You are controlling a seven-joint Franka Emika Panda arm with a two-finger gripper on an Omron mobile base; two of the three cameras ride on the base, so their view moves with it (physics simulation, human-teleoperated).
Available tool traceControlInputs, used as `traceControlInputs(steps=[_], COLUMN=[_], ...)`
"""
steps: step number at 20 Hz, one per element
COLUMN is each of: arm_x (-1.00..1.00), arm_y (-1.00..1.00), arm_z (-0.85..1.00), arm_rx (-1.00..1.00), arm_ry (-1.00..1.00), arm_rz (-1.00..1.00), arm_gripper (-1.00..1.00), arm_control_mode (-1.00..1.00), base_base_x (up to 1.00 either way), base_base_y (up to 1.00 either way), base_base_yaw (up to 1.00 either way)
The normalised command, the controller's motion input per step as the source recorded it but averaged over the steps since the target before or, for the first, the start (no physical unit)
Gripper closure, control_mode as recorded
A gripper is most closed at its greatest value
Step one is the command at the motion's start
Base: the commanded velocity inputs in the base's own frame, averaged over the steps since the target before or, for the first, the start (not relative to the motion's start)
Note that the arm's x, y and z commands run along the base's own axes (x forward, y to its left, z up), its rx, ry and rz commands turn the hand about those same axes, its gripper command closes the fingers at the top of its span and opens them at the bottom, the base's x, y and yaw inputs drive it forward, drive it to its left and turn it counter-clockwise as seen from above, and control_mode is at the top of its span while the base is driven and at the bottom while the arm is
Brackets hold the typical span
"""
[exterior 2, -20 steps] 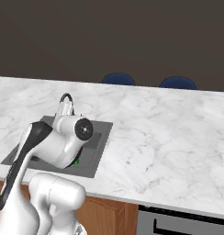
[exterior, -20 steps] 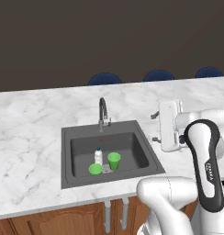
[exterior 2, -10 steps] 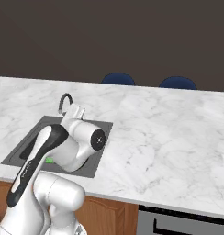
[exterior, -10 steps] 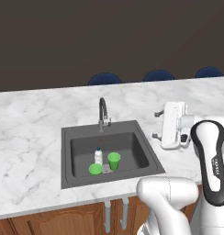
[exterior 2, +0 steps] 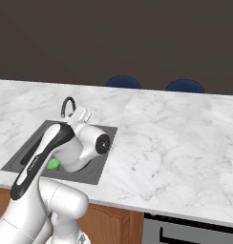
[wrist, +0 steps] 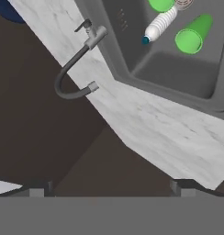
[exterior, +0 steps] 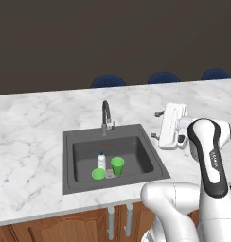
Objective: Pick the cup and cup and place them in the sink. Then turn on the water.
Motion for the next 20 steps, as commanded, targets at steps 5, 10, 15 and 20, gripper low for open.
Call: traceControlInputs(steps=[5, 10, 15, 20], arm_x=[0.45, 0.18, 0.16, 0.2], arm_y=[0.02, 0.0, 0.0, 0.0], arm_z=[0.0, 0.0, 0.0, -0.03], arm_rx=[0.0, 0.0, 0.0, 0.0], arm_ry=[0.0, 0.0, 0.0, 0.0], arm_rz=[-0.02, 0.0, 0.0, 0.0], arm_gripper=[-1.0, -1.0, -1.0, -1.0], arm_control_mode=[-1.0, -1.0, -1.0, -1.0], base_base_x=[0.0, 0.0, 0.0, 0.0], base_base_y=[0.0, 0.0, 0.0, 0.0], base_base_yaw=[0.0, 0.0, 0.0, 0.0])
